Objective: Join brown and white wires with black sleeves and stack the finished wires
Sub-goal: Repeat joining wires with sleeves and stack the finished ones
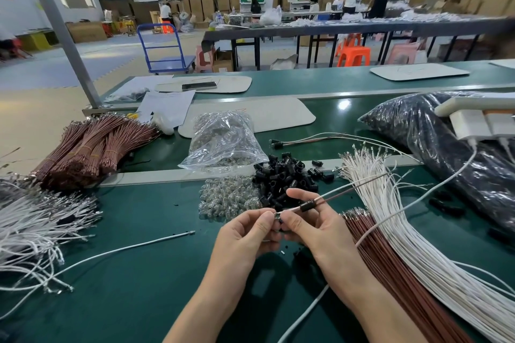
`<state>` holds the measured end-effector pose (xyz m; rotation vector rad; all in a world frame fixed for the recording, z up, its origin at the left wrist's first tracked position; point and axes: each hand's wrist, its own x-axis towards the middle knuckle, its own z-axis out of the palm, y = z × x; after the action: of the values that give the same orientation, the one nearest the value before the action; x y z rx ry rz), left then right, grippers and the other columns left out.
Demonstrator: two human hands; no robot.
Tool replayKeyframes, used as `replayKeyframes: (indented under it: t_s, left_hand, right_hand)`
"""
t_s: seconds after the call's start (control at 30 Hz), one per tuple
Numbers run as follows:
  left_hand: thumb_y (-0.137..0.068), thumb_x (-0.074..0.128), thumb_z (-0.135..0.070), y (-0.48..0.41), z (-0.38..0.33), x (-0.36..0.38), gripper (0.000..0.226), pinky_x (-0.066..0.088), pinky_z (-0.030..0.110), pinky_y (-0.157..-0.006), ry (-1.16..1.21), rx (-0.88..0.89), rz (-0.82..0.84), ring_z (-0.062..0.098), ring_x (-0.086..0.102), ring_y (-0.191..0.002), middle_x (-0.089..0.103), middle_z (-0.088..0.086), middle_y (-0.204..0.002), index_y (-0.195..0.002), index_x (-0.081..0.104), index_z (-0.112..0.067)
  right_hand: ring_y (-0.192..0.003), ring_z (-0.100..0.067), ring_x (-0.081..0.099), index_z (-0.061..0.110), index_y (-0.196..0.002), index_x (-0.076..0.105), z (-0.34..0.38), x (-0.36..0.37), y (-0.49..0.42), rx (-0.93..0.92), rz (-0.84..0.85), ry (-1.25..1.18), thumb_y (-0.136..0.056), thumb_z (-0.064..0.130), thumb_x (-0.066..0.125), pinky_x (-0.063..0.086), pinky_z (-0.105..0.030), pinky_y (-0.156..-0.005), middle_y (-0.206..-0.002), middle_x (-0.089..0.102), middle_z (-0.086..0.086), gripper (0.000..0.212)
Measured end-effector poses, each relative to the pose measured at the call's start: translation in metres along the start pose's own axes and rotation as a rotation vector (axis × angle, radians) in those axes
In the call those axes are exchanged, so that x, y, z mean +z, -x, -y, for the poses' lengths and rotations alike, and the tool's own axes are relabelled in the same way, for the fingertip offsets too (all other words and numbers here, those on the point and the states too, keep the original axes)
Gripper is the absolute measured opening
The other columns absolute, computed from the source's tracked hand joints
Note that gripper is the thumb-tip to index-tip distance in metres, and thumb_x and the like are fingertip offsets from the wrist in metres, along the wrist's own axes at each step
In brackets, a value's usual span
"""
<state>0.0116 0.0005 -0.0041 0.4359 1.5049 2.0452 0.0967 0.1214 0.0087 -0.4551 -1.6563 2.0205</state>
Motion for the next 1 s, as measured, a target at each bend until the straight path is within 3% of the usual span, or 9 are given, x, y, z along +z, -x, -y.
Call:
replayKeyframes:
  t_s: [0.27,0.43,0.6,0.8,1.0]
  left_hand:
    - [-0.086,0.07,-0.03,-0.0007,0.0022,-0.001,0.017,0.056,0.025,-0.067,-0.071,-0.014,-0.001,0.016,0.067,-0.073,0.073,0.009,-0.082,-0.088,0.08,-0.016]
    - [-0.099,0.063,-0.018,0.0022,0.003,0.0019,0.014,0.056,0.022,-0.064,-0.184,0.061,-0.011,0.013,0.067,-0.068,0.076,0.006,-0.081,-0.097,0.075,-0.011]
    - [-0.099,0.063,-0.017,0.0042,0.0019,0.0035,0.013,0.056,0.023,-0.064,-0.264,0.135,-0.047,0.013,0.066,-0.065,0.075,0.003,-0.078,-0.094,0.075,-0.014]
    - [-0.1,0.058,-0.019,0.0043,-0.0012,0.0047,0.021,0.058,0.025,-0.064,-0.107,0.073,-0.027,0.013,0.066,-0.067,0.074,0.004,-0.081,-0.102,0.074,-0.006]
    - [-0.09,0.067,-0.029,0.0039,0.0008,0.0027,0.021,0.058,0.025,-0.069,-0.158,0.095,0.006,0.014,0.067,-0.072,0.077,0.008,-0.087,-0.097,0.076,-0.011]
  right_hand:
    - [-0.09,-0.027,0.073,0.03,-0.117,0.067,-0.0003,-0.0015,-0.0009,-0.032,0.011,0.075,-0.086,0.018,0.075,0.058,-0.027,-0.084,-0.094,0.076,-0.008,0.033]
    - [-0.08,-0.011,0.073,0.022,-0.105,0.075,-0.0033,0.0012,-0.002,0.024,-0.001,0.08,-0.077,0.036,0.074,0.056,-0.02,-0.069,-0.089,0.078,-0.003,0.031]
    - [-0.073,-0.011,0.07,0.023,-0.09,0.081,-0.0065,0.0015,-0.0026,0.057,0.018,0.109,-0.085,0.035,0.073,0.056,-0.021,-0.066,-0.085,0.078,-0.006,0.015]
    - [-0.073,-0.008,0.069,0.017,-0.087,0.081,-0.0037,-0.0003,-0.0032,0.058,-0.004,-0.009,-0.079,0.038,0.074,0.054,-0.018,-0.065,-0.084,0.077,-0.007,0.024]
    - [-0.075,-0.01,0.07,0.018,-0.088,0.081,-0.0029,-0.0004,-0.0035,0.068,-0.003,-0.008,-0.079,0.039,0.074,0.054,-0.018,-0.065,-0.085,0.077,-0.007,0.024]
